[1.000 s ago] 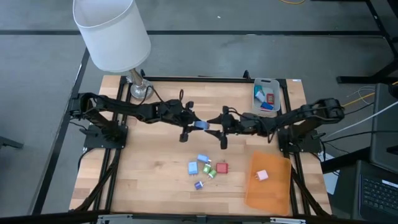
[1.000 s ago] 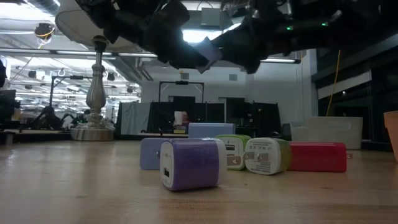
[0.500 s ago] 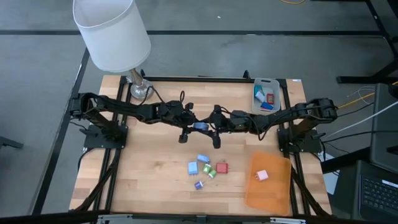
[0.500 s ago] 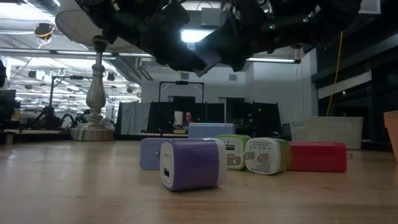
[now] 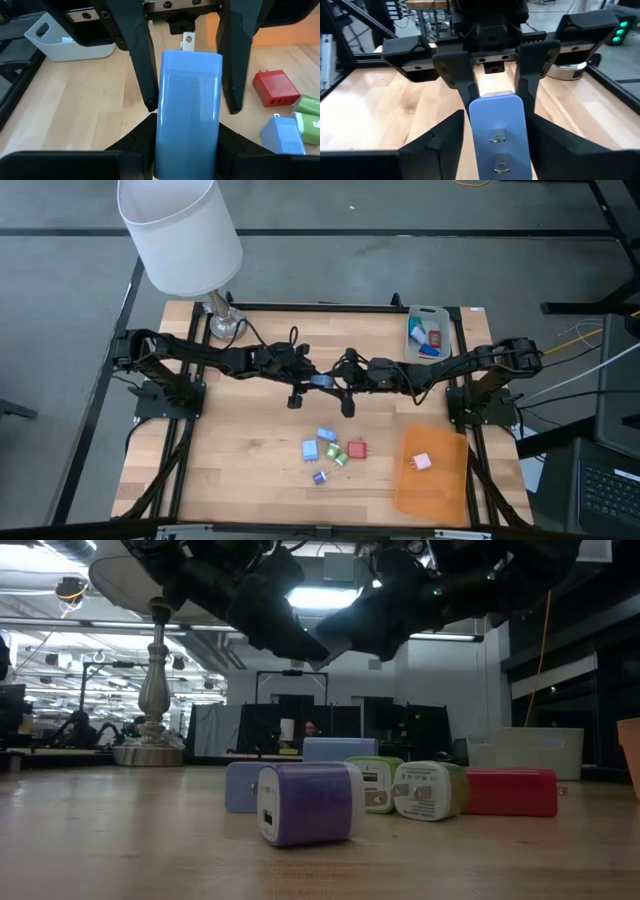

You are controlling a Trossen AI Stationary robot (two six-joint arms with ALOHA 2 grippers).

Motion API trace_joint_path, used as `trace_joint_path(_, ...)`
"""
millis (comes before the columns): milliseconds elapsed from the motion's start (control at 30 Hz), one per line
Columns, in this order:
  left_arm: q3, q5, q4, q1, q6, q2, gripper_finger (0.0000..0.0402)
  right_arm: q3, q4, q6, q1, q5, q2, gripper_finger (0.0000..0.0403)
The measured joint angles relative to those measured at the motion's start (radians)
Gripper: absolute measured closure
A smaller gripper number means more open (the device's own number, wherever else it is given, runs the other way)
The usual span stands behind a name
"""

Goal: Pick & Place Office items
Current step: Put the bottom left light blue charger adapter into the orange bin

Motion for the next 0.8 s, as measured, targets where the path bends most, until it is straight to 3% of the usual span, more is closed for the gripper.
trace_joint_path(200, 0.000, 0.003, -0.004, 0.001, -0.017, 0.000, 0.0290, -0.001, -0.002, -0.042, 0.001, 0.020, 0.000, 0.0283)
trace_joint_path(433, 0.000, -0.009, -0.004, 0.002, -0.008, 0.000, 0.0284, -0.001, -0.005, -0.048, 0.002, 0.041, 0.001, 0.0282)
trace_joint_path(667, 0.001, -0.153, -0.033, -0.007, 0.037, -0.018, 0.0201, -0.005, -0.218, -0.017, 0.003, 0.186, -0.053, 0.0282)
trace_joint_path(800, 0.003, -0.206, -0.054, -0.029, 0.046, -0.070, 0.0177, -0.006, -0.354, 0.004, 0.006, 0.247, -0.137, 0.0282)
